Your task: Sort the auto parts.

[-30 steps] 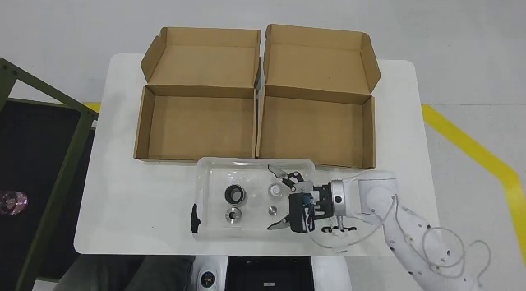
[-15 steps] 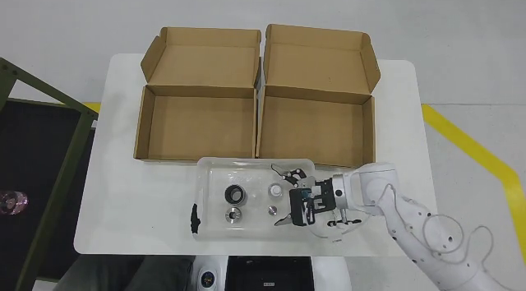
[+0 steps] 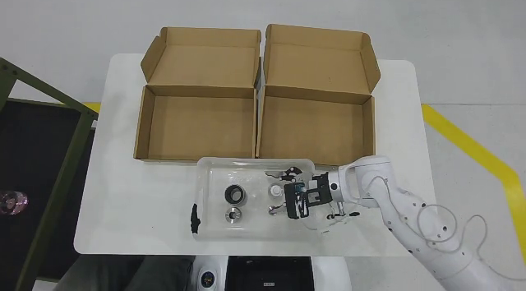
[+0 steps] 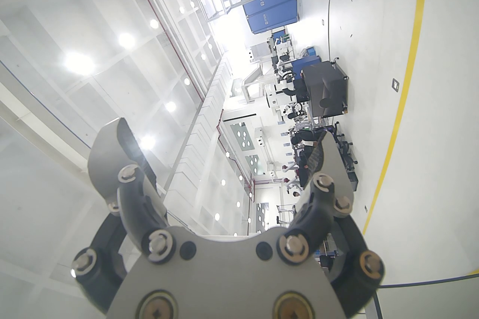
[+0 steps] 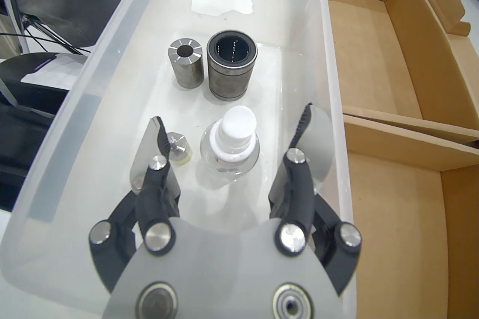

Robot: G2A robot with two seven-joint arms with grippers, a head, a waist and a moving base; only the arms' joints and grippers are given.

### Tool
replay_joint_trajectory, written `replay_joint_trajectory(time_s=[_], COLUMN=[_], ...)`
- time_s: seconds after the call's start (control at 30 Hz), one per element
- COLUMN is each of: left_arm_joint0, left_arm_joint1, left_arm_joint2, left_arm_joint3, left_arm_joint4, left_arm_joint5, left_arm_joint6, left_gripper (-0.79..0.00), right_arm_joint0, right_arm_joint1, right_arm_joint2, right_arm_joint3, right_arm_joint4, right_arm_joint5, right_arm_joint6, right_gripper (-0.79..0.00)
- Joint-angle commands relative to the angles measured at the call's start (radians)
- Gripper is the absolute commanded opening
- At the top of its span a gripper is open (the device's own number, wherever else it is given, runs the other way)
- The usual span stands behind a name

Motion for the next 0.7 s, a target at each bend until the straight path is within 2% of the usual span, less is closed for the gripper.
replay_joint_trajectory(time_s=[0.0,0.2,0.3,0.33,0.43,0.67], left_arm_joint0=[0.000,0.000,0.000,0.000,0.000,0.000], left_arm_joint1=[0.000,0.000,0.000,0.000,0.000,0.000], left_arm_joint2=[0.000,0.000,0.000,0.000,0.000,0.000], left_arm_joint3=[0.000,0.000,0.000,0.000,0.000,0.000], left_arm_joint4=[0.000,0.000,0.000,0.000,0.000,0.000], left_arm_joint5=[0.000,0.000,0.000,0.000,0.000,0.000], left_arm_joint6=[0.000,0.000,0.000,0.000,0.000,0.000], left_gripper=[0.000,0.000,0.000,0.000,0.000,0.000], right_arm_joint0=[0.007,0.018,0.022,0.023,0.023,0.010], right_arm_joint1=[-0.001,-0.005,-0.005,-0.005,-0.006,-0.005], right_arm_joint2=[-0.006,-0.019,-0.025,-0.026,-0.022,-0.002], right_arm_joint3=[0.003,0.013,0.017,0.018,0.019,0.001], right_arm_joint4=[-0.007,-0.012,-0.010,-0.007,0.008,0.037], right_arm_joint5=[-0.002,-0.004,-0.004,-0.004,-0.001,0.050], right_arm_joint6=[0.009,0.016,0.017,0.014,-0.001,-0.047], right_gripper=[-0.354,-0.449,-0.554,-0.646,-0.785,-0.785])
